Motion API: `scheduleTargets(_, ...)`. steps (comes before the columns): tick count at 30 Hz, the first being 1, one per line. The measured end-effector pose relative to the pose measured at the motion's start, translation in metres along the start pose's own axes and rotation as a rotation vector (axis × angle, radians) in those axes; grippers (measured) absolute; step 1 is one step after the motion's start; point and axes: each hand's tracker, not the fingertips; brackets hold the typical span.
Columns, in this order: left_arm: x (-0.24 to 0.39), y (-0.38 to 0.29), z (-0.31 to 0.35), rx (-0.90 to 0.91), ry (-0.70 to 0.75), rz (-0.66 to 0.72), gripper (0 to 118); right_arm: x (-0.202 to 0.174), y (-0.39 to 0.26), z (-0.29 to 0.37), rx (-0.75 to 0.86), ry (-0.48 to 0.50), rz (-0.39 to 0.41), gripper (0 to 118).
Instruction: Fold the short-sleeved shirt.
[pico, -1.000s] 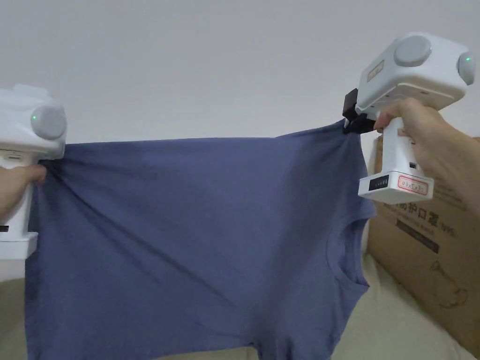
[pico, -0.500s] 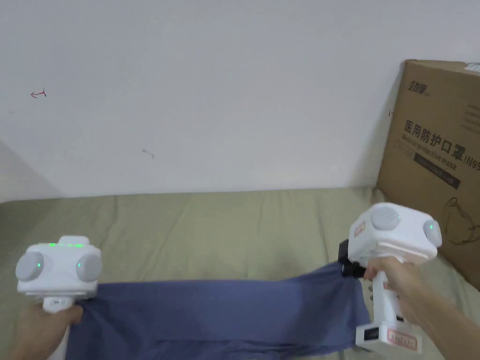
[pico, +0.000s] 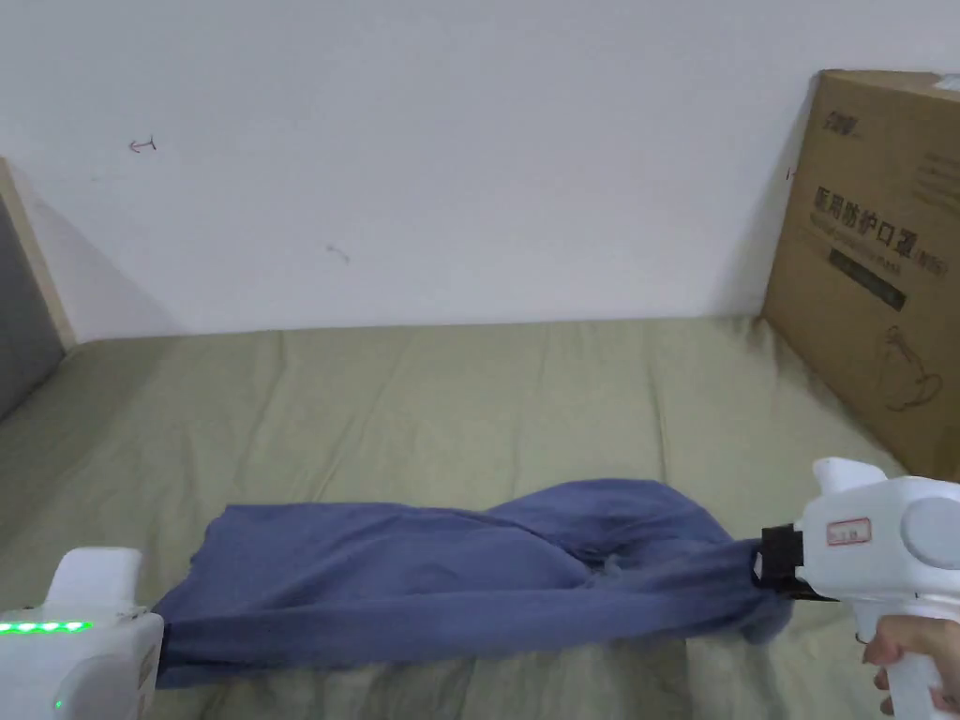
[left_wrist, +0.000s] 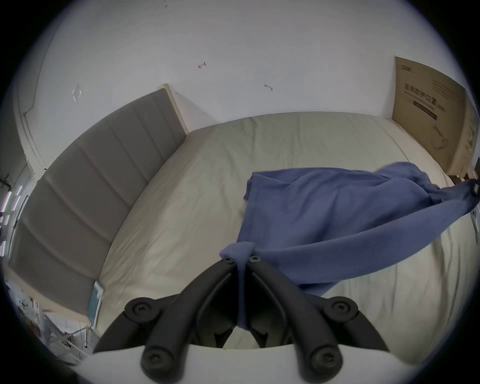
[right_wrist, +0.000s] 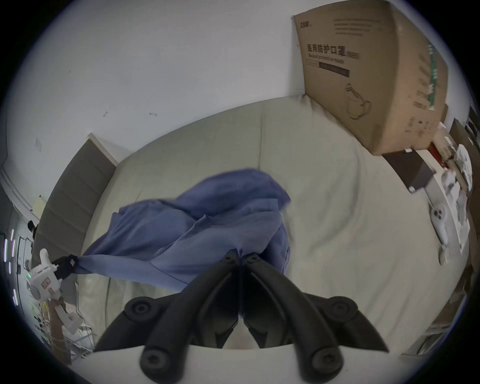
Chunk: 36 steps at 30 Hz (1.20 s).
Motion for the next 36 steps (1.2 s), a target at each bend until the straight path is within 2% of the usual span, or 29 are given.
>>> scheduleTargets(4,0.000,-0.061,0.053,0.030,0.017,-0.046,1,0.009,-0.082,0.043,-0.030,-0.013,0.040,1)
scheduleTargets(8,-0.007,-0.119,0.086,-0.013,0.011,-0.074,1,0.028,-0.160,0.075,-0.071,-0.008,-0.009,1)
scheduleTargets(10,-0.013,-0.143,0.097,-0.028,0.006,-0.052,1,0.035,-0.193,0.085,-0.085,-0.016,-0.065,1)
scheduleTargets(13,-0.020,-0.174,0.105,-0.074,0.005,0.012,1,0.043,-0.225,0.091,-0.102,-0.004,-0.091,1)
scheduleTargets(17,-0.017,-0.207,0.108,-0.097,0.017,-0.019,1,0.040,-0.249,0.088,-0.123,-0.011,-0.063,1)
scheduleTargets(20,-0.016,-0.215,0.109,-0.088,0.011,-0.022,4,0.038,-0.256,0.086,-0.075,-0.022,-0.039,1)
scheduleTargets(21,-0.016,-0.214,0.109,-0.103,0.003,-0.011,20,0.037,-0.255,0.086,-0.066,-0.026,-0.042,5)
scheduleTargets(22,-0.017,-0.215,0.109,-0.125,0.010,0.003,42,0.036,-0.253,0.088,-0.060,-0.042,-0.040,21)
scheduleTargets(23,-0.020,-0.215,0.111,-0.130,-0.006,0.014,68,0.036,-0.251,0.089,-0.047,-0.059,-0.022,47)
scheduleTargets(24,-0.025,-0.217,0.116,-0.124,-0.035,0.048,92,0.036,-0.250,0.092,-0.036,-0.070,0.008,78)
scheduleTargets(25,-0.029,-0.216,0.121,-0.108,-0.048,0.080,97,0.034,-0.248,0.097,-0.016,-0.088,0.038,87)
scheduleTargets(28,-0.043,-0.216,0.139,-0.077,-0.093,0.160,95,0.027,-0.247,0.114,0.051,-0.105,0.101,87)
scheduleTargets(30,-0.053,-0.220,0.154,-0.049,-0.145,0.223,90,0.022,-0.249,0.122,0.056,-0.086,0.092,83)
scheduleTargets(31,-0.056,-0.223,0.158,-0.041,-0.163,0.248,77,0.021,-0.253,0.123,0.071,-0.065,0.087,72)
scheduleTargets(32,-0.057,-0.228,0.160,-0.046,-0.170,0.248,53,0.019,-0.257,0.125,0.074,-0.055,0.080,46)
scheduleTargets(33,-0.057,-0.232,0.161,-0.052,-0.161,0.241,10,0.015,-0.262,0.124,0.077,-0.058,0.075,0)
scheduleTargets(34,-0.055,-0.237,0.159,-0.067,-0.137,0.236,0,0.012,-0.267,0.122,0.083,-0.075,0.060,0)
scheduleTargets(35,-0.054,-0.244,0.157,-0.088,-0.084,0.217,0,0.013,-0.272,0.117,0.079,-0.081,0.042,0)
scheduleTargets(36,-0.055,-0.249,0.154,-0.102,-0.106,0.210,0,0.014,-0.275,0.114,0.051,-0.053,0.040,0)
